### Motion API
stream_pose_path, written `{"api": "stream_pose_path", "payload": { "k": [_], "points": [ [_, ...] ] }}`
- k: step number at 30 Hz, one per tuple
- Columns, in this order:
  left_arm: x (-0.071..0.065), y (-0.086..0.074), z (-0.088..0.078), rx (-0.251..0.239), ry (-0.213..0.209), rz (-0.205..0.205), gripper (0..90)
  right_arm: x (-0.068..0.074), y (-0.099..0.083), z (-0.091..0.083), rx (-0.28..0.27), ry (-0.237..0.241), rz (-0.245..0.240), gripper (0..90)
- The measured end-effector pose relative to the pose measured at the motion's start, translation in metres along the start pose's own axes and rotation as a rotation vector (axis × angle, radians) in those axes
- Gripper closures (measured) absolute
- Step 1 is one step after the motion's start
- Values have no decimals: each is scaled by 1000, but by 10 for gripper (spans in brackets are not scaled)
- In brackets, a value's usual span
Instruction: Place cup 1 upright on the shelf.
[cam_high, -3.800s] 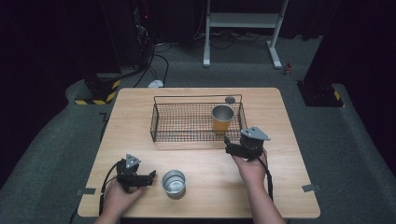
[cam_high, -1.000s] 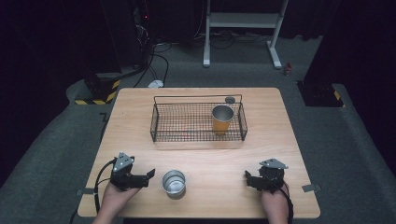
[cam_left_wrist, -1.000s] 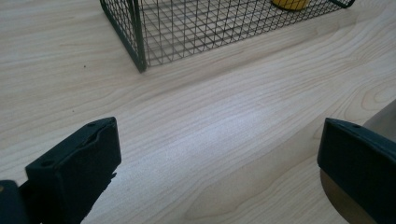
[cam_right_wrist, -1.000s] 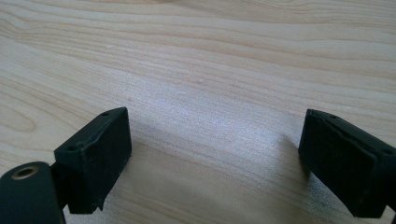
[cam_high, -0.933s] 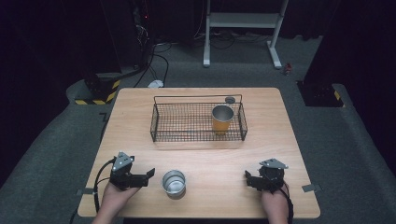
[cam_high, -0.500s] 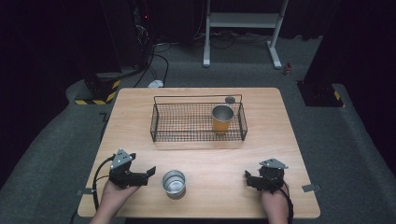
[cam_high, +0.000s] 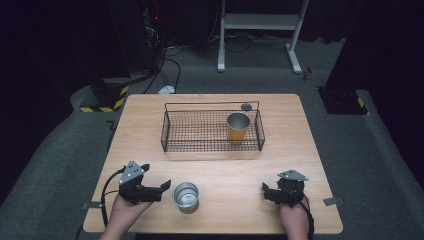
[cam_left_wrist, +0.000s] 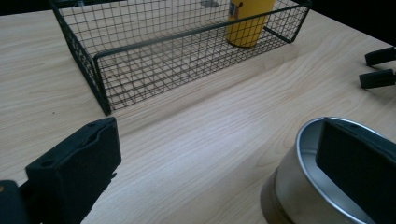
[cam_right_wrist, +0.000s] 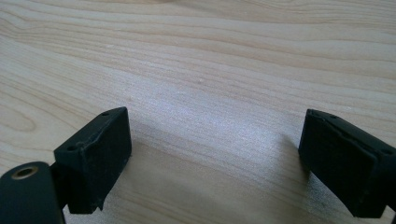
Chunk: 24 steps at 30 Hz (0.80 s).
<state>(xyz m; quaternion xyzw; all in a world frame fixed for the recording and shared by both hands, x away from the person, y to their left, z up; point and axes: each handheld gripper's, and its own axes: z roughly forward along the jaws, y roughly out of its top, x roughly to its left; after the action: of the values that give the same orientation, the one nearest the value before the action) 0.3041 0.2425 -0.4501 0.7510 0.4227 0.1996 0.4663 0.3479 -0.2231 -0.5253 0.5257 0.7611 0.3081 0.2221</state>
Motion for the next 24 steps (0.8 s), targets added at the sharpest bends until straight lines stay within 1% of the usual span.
{"api": "stream_pose_path", "payload": {
  "k": [2,4,6,10,12,20,21,23,24],
  "points": [
    [-3,2,0,-7,-8,6,6,0,0,0,0,0,0,92],
    [-8,4,-1,-13,-23,3,6,0,0,0,0,0,0,93],
    [-12,5,-1,-16,-29,16,6,0,0,0,0,0,0,93],
    [-20,7,1,-16,-62,27,6,0,0,0,0,0,0,93],
    [-24,7,3,-13,-73,41,6,0,0,0,0,0,0,92],
    [-36,7,7,-9,-122,46,6,0,0,0,0,0,0,93],
    [-38,7,7,-12,-131,40,6,0,0,0,0,0,0,93],
    [-42,7,8,-12,-140,54,5,0,0,0,0,0,0,93],
    [-44,7,8,-12,-150,53,5,0,0,0,0,0,0,93]
  ]
}}
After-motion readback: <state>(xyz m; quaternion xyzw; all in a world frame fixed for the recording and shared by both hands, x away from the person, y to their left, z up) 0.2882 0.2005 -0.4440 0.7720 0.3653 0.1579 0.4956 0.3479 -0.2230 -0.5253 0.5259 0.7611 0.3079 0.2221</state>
